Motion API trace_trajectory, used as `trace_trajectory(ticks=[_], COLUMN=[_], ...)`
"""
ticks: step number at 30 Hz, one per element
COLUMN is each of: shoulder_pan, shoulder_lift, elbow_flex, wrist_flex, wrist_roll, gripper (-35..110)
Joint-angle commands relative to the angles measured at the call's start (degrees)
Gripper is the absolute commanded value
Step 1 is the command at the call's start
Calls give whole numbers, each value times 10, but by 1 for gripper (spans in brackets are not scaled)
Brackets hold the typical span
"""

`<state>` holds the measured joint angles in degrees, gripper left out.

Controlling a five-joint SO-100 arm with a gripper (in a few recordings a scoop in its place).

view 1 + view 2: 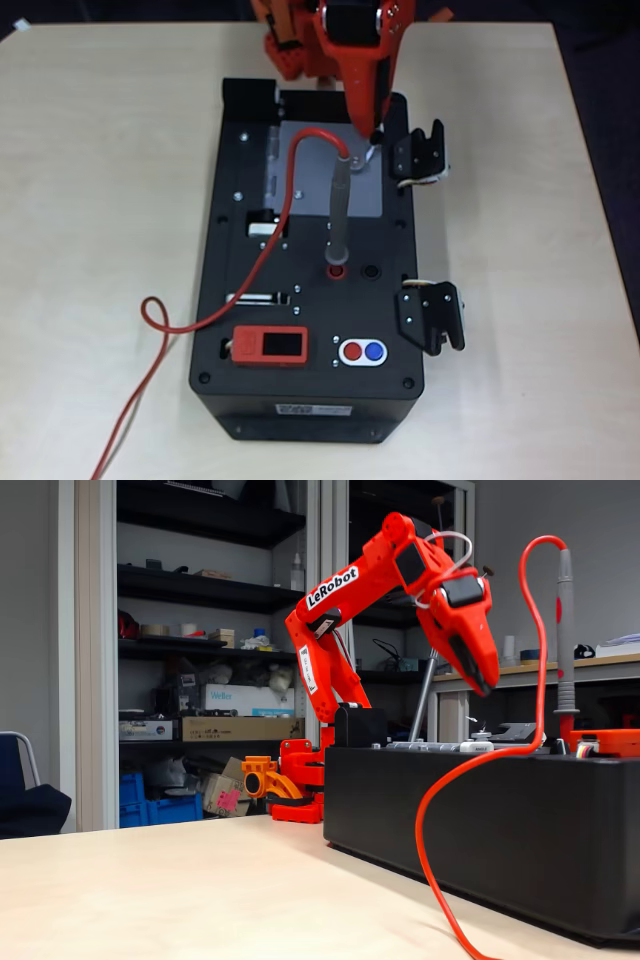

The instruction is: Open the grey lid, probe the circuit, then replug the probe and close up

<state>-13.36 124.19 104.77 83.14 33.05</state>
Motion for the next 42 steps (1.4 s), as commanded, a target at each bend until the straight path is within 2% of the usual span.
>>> trace_trajectory(ticks=[1, 9, 11, 21, 31, 42], shoulder_pan=[10, 62, 64, -5, -47, -53], shoulder_lift=[59, 106, 110, 116, 123, 78], elbow_flex=[68, 151, 151, 159, 219, 181], wrist_flex=[-18, -24, -13, -23, -102, -134], wrist_roll=[-4, -60, -66, -58, -49, -54], gripper=[7, 5, 12, 19, 17, 14])
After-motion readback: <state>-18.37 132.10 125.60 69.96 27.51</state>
